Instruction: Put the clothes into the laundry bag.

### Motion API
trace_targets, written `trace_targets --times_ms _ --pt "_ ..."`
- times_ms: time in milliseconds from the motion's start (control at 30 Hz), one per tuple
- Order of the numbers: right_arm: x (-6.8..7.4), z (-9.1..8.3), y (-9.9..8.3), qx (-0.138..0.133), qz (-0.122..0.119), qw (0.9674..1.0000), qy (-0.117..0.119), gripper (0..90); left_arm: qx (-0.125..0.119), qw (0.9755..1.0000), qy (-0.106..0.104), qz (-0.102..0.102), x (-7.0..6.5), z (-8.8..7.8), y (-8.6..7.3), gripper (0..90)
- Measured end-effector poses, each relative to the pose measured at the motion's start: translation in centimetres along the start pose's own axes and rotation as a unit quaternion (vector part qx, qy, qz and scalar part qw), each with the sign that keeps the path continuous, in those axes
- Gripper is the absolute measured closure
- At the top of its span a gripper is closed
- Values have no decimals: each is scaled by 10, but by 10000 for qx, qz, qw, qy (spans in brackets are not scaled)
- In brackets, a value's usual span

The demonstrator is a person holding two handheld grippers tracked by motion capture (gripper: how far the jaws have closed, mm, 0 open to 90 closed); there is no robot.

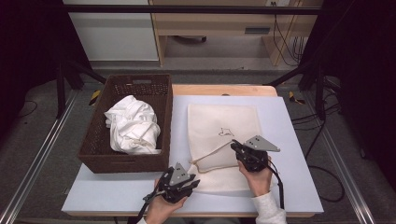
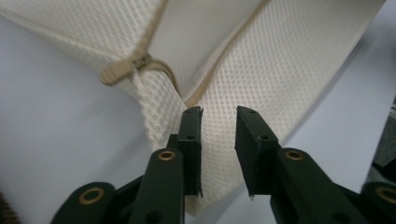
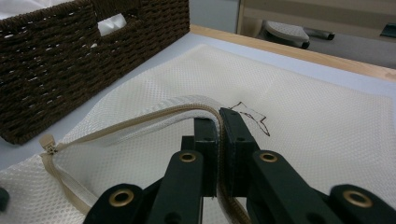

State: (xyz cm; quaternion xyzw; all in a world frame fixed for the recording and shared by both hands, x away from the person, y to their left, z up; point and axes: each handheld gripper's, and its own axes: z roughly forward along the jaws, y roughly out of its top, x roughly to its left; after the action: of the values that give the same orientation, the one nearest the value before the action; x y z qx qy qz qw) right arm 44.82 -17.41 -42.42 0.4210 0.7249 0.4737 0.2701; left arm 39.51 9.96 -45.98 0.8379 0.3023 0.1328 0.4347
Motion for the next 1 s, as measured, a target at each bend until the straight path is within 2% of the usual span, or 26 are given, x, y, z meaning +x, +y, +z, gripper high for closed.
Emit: trace_targets --times_ms 133,167,200,267,300,333,367,400,533,600,633,667,733,767,800,900,967,1000 --pt "-1 -1 -2 37 22 10000 8 866 -404 9990 157 -111 7 -25 11 591" --pt "-1 -2 -3 40 31 10000 24 865 -551 9981 235 -136 10 -34 16 546" --pt "-1 -2 -3 40 31 10000 24 865 -551 9981 235 -136 10 -34 16 524" --pt "-1 -1 -3 49 7 10000 28 865 -719 9967 333 -156 13 -44 20 498" --pt "-1 -2 -3 62 5 10000 38 865 -790 9955 487 -206 17 -51 25 427" --pt "-1 -2 -3 62 5 10000 38 865 -790 9955 487 -206 17 -51 25 392" --pt "0 -2 -3 75 5 10000 44 865 -858 9941 627 -224 20 -58 28 361" --pt "0 -2 -3 75 5 10000 44 865 -858 9941 627 -224 20 -58 28 337" --pt "0 -2 -3 99 22 9999 56 865 -989 9915 824 -215 30 -74 36 286" --pt "0 -1 -3 103 35 9999 62 865 -972 9904 969 -165 37 -86 44 256" --pt "0 -1 -4 111 22 9999 58 865 -1039 9886 1077 -152 45 -95 50 244" --pt "0 -1 -4 111 22 9999 58 865 -1039 9886 1077 -152 45 -95 50 240" --pt "0 -1 -4 124 4 9999 57 865 -1165 9850 1253 -206 57 -105 57 239" --pt "0 -1 -4 131 8 9999 61 865 -1156 9835 1367 -268 73 -112 65 230" --pt "0 -1 -4 131 8 9999 61 865 -1156 9835 1367 -268 73 -112 65 223" --pt "0 -1 -4 119 -6 9999 51 865 -1085 9798 1649 -315 98 -121 76 209" --pt "0 -1 -4 126 -10 9999 47 865 -1093 9768 1787 -453 118 -124 80 185" --pt "0 -2 -4 126 -14 9999 42 865 -1091 9761 1813 -505 124 -124 81 179"
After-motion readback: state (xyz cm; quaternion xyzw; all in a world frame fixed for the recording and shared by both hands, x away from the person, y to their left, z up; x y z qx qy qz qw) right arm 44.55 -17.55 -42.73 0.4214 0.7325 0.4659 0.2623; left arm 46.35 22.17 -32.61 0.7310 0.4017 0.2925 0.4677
